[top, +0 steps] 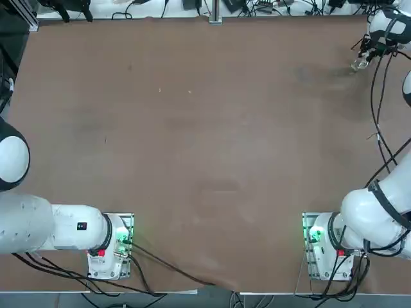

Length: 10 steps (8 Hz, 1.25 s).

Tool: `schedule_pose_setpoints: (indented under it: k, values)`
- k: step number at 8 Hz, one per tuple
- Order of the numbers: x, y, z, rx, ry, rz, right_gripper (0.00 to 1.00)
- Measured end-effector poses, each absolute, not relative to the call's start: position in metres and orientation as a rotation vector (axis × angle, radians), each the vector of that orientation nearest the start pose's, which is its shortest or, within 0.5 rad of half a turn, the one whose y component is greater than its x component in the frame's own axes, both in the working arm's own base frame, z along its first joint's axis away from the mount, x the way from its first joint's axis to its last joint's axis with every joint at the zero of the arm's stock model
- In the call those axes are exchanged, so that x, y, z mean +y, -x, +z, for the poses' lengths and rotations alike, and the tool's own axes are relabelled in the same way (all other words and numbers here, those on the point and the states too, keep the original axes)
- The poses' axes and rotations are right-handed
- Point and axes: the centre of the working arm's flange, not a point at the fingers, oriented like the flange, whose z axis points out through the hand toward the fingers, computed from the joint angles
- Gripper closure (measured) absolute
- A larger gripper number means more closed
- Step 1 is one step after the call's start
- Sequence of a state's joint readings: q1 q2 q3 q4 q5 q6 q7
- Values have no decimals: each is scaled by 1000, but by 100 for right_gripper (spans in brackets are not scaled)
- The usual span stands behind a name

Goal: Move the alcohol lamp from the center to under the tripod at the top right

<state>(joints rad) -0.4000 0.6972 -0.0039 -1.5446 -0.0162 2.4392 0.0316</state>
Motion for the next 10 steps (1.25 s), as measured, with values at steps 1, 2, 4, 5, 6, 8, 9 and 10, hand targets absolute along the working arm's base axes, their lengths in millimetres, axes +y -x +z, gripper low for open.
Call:
schedule_pose_setpoints:
  k: [1, 2, 4, 5, 6, 8, 9, 10]
  values:
    - [-285, -668, 258, 658, 3113, -302, 67]
    - [-286, -669, 258, 648, 3123, -304, 66]
    - [-287, -670, 260, 636, 3136, -309, 42]
    - [-288, -671, 263, 635, 3138, -305, 25]
    - [-287, -670, 268, 635, 3137, -264, 7]
    - [-277, -665, 291, 626, 3134, -164, 0]
    - [-267, -661, 299, 610, 3133, -130, 1]
    - [-256, -652, 295, 593, 3133, -91, 4]
